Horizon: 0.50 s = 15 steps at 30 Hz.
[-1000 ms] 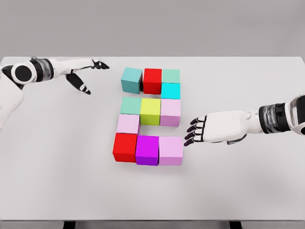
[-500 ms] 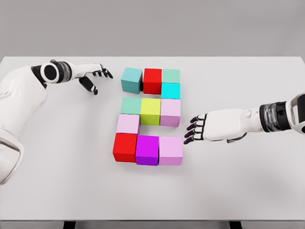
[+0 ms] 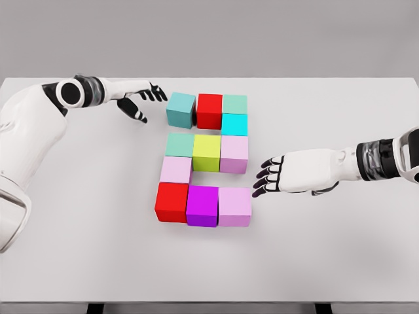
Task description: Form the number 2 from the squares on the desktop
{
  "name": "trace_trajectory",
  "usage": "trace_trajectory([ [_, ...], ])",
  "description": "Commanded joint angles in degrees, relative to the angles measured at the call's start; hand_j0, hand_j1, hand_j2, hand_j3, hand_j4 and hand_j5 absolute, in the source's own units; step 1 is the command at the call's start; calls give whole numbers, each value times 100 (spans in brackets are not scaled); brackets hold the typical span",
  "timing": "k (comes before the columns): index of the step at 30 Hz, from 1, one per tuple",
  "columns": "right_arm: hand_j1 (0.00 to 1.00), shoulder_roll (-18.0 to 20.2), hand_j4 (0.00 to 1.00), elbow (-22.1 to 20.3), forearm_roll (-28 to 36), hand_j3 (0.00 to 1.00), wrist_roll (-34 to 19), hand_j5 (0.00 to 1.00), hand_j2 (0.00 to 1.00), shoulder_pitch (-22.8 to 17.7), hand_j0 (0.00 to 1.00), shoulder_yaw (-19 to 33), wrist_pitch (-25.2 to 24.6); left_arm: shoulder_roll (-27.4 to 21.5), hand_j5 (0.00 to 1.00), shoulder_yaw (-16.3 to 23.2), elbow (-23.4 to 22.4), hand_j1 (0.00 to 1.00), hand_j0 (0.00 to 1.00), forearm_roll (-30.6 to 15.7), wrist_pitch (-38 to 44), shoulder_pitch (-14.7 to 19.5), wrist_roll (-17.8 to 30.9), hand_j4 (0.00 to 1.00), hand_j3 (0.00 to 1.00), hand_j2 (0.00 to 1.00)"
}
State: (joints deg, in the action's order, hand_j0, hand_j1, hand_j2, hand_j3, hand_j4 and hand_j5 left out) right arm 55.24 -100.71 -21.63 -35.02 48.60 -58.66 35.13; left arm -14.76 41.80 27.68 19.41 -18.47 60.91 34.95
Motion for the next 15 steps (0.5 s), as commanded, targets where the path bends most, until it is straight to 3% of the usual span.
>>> trace_trajectory([
  [1,100,4,100,-2,27,100,2,100,100,0,100,3,-13,-10,77,-40,18,77,77,-43,-25,0,5,77,77,77],
  [7,100,4,100,-1,19,100,2,100,100,0,100,3,-13,-141,77,-233,18,77,77,-51,28,-9,5,77,77,77],
  [15,100,4,100,-2,19,100,2,100,100,0,100,12,-13,-379,79,-172,483,79,79,-95,-51,-70,5,79,79,79],
])
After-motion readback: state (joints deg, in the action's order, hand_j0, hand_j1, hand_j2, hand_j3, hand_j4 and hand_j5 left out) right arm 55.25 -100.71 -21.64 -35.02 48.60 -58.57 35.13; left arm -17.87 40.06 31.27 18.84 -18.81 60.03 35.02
